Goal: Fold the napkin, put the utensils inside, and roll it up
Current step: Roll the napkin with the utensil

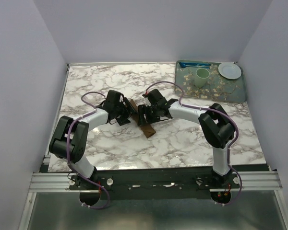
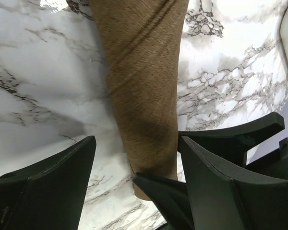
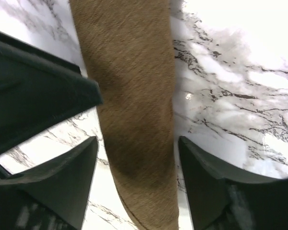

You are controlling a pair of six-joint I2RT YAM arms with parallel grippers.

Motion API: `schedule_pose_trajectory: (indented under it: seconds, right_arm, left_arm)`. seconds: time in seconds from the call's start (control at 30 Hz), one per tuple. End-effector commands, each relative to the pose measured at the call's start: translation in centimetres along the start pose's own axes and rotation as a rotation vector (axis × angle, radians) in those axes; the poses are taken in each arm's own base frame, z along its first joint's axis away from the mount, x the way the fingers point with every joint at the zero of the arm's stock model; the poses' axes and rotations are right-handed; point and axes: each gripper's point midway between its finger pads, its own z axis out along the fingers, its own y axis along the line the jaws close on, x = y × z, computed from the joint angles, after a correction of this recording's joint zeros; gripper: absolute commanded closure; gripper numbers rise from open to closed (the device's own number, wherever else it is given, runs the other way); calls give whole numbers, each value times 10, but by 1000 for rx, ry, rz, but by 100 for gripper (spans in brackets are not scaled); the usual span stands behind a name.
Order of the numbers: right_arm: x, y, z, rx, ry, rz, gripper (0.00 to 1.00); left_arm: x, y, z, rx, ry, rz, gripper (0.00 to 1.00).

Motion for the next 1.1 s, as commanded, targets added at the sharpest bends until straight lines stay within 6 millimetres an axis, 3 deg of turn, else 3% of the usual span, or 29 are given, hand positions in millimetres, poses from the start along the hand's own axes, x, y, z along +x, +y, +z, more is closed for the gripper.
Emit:
schedule_pose_trajectory:
  seconds: [0.0,0.23,0.4,0.73,1.07]
  right_arm:
    - [2,-9,-10,74,-14,-82,19]
    - [-2,-13,-17,240,-49,-219,9]
    - [0,-15,-17,367,-63,-295,8]
    - [5,-2,-13,370,-69,-324,8]
    - [6,-4,-6,401,-74,-354,16]
  left_arm:
    - [-19,4,-10,-2,-52,-24,20]
    - [-36,-5,-13,29,-45,-43,20]
    - [-32,-9,-5,48,19,-63,24]
    - [-34,-8,15,-39,-22,18,29]
    - [-35,26,36,-214,-76,37,39]
